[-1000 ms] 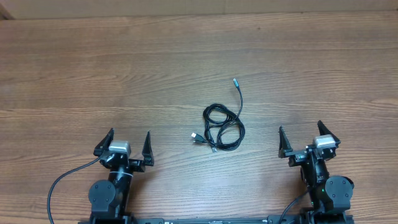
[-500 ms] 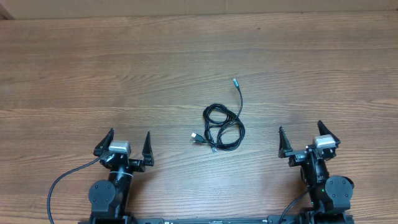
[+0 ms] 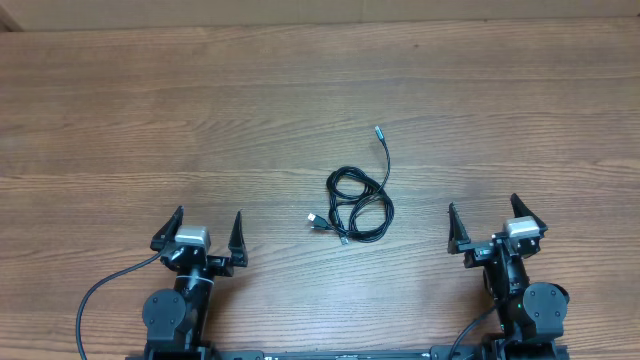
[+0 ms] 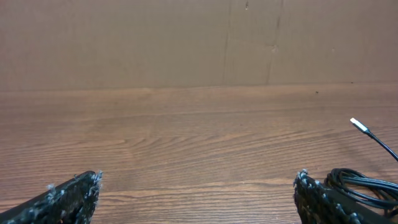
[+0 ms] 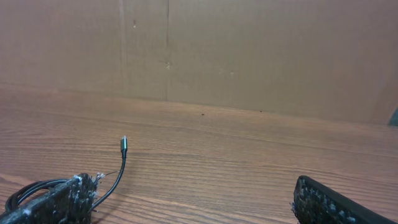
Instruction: Untangle cables
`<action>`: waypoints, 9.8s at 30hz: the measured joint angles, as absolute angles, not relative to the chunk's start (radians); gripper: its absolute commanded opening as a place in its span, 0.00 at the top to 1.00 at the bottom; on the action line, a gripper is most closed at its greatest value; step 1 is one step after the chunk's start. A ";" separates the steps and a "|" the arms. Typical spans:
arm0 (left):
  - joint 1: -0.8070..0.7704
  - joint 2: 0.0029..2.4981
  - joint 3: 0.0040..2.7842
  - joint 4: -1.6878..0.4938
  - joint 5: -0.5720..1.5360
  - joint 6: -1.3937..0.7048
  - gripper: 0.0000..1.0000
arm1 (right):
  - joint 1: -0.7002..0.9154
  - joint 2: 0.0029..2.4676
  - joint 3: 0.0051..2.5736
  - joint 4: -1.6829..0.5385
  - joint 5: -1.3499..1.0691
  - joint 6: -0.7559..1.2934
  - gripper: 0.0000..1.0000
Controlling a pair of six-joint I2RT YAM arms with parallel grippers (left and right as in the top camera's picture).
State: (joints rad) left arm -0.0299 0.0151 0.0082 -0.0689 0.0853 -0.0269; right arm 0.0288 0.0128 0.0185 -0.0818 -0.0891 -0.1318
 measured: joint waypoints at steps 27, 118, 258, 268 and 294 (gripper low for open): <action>-0.030 0.015 0.008 -0.069 0.085 -0.027 0.00 | 0.029 0.013 0.019 -0.082 -0.089 -0.132 0.00; -0.030 0.844 0.645 -0.722 0.128 0.007 0.00 | 0.029 0.013 0.019 -0.082 -0.089 -0.131 0.00; -0.569 2.027 1.486 -0.882 0.015 -0.653 0.13 | 0.029 0.013 0.019 -0.082 -0.089 -0.131 0.00; -0.570 2.032 1.486 -0.876 0.024 -0.653 0.32 | 0.029 0.013 0.019 -0.081 -0.089 -0.132 0.00; -0.643 2.034 1.486 -0.916 0.068 -0.825 0.67 | 0.029 0.013 0.019 -0.082 -0.089 -0.132 0.00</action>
State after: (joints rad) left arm -0.6430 2.0338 1.4857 -0.9157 0.0681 -0.8249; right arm 0.0288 0.0132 0.0185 -0.0818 -0.0887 -0.1318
